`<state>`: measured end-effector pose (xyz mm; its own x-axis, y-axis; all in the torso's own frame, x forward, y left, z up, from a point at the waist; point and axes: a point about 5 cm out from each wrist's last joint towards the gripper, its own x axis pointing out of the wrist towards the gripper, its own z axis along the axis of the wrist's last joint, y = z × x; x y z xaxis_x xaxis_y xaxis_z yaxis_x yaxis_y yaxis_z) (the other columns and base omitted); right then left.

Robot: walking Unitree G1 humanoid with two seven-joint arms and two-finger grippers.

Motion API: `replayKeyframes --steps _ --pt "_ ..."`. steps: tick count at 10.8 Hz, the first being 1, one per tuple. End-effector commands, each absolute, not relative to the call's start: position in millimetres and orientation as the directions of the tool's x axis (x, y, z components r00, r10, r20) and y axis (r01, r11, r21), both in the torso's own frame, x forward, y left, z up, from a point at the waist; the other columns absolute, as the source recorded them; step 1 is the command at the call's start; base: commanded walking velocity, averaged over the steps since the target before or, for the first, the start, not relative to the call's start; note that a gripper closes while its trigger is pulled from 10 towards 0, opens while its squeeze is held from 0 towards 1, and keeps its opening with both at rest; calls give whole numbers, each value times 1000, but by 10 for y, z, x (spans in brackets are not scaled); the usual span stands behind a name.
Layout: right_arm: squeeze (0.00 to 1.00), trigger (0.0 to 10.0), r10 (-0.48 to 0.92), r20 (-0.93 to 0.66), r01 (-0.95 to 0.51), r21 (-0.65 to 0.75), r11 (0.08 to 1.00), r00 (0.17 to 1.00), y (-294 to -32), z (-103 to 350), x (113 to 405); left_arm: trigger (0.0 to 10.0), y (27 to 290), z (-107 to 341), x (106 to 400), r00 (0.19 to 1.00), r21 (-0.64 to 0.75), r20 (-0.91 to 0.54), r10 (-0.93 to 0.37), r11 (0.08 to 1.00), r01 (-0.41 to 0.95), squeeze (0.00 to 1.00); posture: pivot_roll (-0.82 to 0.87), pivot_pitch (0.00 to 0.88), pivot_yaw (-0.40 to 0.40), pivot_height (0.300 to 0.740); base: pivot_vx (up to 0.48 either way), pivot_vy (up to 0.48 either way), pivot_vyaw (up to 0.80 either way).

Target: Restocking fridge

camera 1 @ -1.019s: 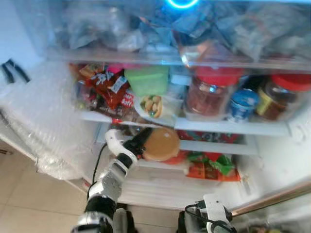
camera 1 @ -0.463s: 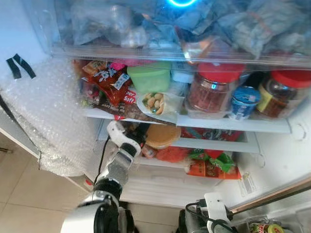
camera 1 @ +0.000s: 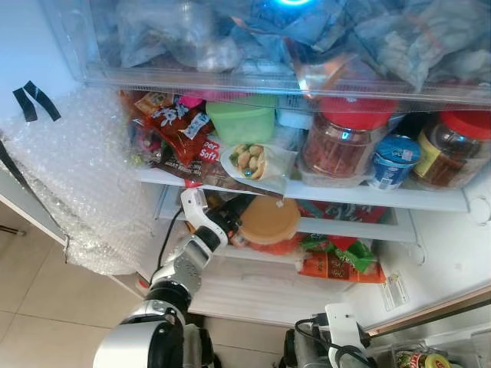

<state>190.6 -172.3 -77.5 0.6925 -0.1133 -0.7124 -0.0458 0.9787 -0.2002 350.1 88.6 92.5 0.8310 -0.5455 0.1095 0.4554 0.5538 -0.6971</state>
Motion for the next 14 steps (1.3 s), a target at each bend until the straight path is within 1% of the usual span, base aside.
replayKeyframes --steps 1,2,3,5,6,9,10,11,13,14 --pt "0 10000 -106 -820 -79 -181 980 562 -1692 -983 1497 10000 857 961 3507 806 -669 122 -580 552 498 0 -159 190 43 654 0 0 0" --pt "0 10000 -108 -821 -77 -181 980 560 -1690 -984 1496 10000 877 888 3471 802 -654 88 -591 573 494 0 -158 191 45 654 0 0 0" --pt "0 10000 -107 -821 -77 -181 981 560 -1689 -984 1496 10000 918 826 3461 825 -670 58 -562 591 449 0 -155 193 44 654 0 0 0" --pt "0 10000 -106 -821 -80 -181 980 561 -1688 -983 1496 10000 1030 779 3503 906 -717 10 -423 629 302 0 -163 195 42 654 0 0 0" --pt "0 10000 -108 -820 -78 -182 980 562 -1688 -984 1493 10000 1037 812 3545 928 -732 3 -371 631 255 0 -169 197 41 654 0 0 0" --pt "0 10000 -110 -822 -78 -184 980 559 -1686 -988 1484 10000 1048 908 3631 960 -750 0 -279 636 185 0 -177 202 43 654 0 0 0" --pt "0 10000 -109 -822 -80 -184 980 559 -1685 -990 1480 10000 1076 912 3647 972 -729 -27 -234 670 141 0 -175 203 43 654 0 0 0" --pt "0 10000 -108 -822 -80 -183 980 558 -1683 -990 1478 10000 1105 911 3663 981 -734 -56 -186 673 86 0 -178 204 43 654 0 0 0" --pt "0 10000 -106 -823 -83 -182 980 558 -1684 -992 1472 10000 1113 914 3678 988 -729 -91 -128 685 21 0 -180 203 43 654 0 0 0" --pt "0 10000 -106 -823 -83 -183 980 557 -1685 -993 1471 10000 1107 915 3684 989 -754 -102 -109 657 -6 1000 -182 205 41 654 0 0 0"
